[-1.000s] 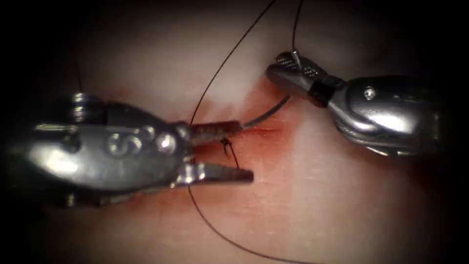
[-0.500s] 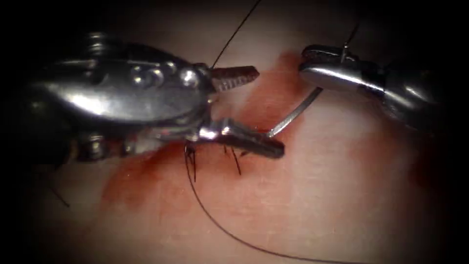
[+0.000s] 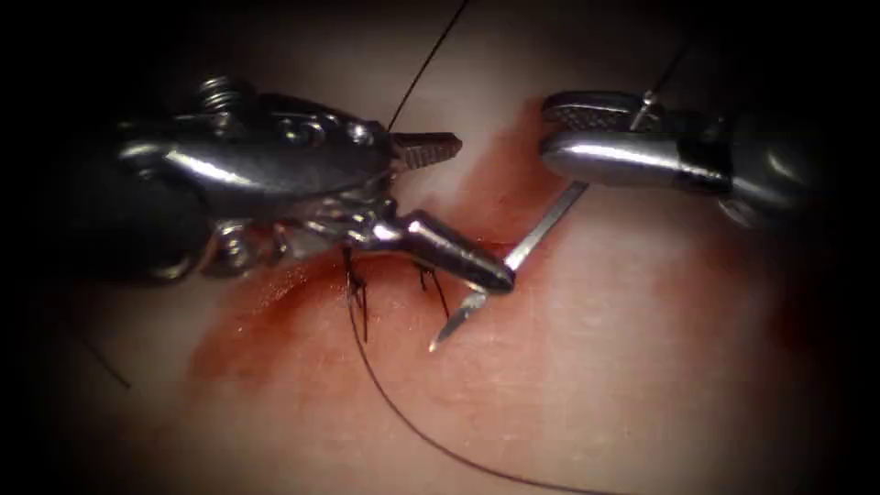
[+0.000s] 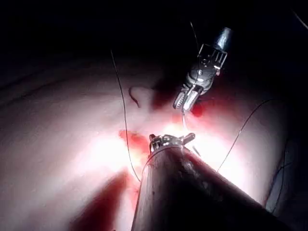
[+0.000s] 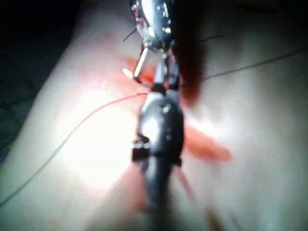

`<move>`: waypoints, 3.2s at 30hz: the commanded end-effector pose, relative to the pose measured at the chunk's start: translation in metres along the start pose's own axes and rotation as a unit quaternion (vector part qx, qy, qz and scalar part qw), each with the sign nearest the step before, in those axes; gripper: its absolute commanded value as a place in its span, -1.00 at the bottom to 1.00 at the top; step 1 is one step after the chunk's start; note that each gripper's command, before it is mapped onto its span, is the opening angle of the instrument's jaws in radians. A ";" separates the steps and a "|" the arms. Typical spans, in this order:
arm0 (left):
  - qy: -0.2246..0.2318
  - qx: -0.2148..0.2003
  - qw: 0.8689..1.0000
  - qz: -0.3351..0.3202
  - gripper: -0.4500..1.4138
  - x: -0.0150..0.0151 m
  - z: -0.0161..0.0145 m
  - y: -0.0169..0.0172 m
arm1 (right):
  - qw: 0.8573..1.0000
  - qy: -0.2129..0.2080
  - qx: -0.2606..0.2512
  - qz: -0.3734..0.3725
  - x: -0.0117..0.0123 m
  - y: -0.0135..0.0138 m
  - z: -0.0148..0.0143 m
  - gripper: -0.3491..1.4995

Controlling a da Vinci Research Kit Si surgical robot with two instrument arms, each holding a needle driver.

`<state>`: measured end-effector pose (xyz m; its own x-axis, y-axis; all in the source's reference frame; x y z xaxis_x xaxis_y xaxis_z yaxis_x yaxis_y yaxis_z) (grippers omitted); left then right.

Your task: Wound Closure

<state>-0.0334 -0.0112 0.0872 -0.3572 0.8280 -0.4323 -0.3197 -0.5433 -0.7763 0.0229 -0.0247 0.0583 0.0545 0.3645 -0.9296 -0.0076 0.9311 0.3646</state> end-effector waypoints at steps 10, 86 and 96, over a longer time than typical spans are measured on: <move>0.006 -0.070 0.997 -0.045 0.42 -0.0009 0.0014 -0.0001 | 0.997 0.030 0.033 -0.056 0.0006 -0.0008 0.0016 -1.00; 0.123 -0.056 0.987 -0.082 -1.00 -0.0017 0.0003 -0.0008 | 0.960 -0.150 -0.153 -0.181 0.0025 -0.0027 0.0058 -0.66; 0.123 -0.058 0.987 -0.082 -1.00 -0.0019 0.0000 -0.0006 | 0.960 -0.152 -0.136 -0.189 0.0025 -0.0030 0.0054 -1.00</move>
<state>-0.0321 -0.0123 0.0879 -0.0805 0.9196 -0.3845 -0.2492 -0.3921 -0.8856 0.0279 -0.0264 0.0549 0.3963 0.0165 -0.9180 -0.1886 0.9800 -0.0638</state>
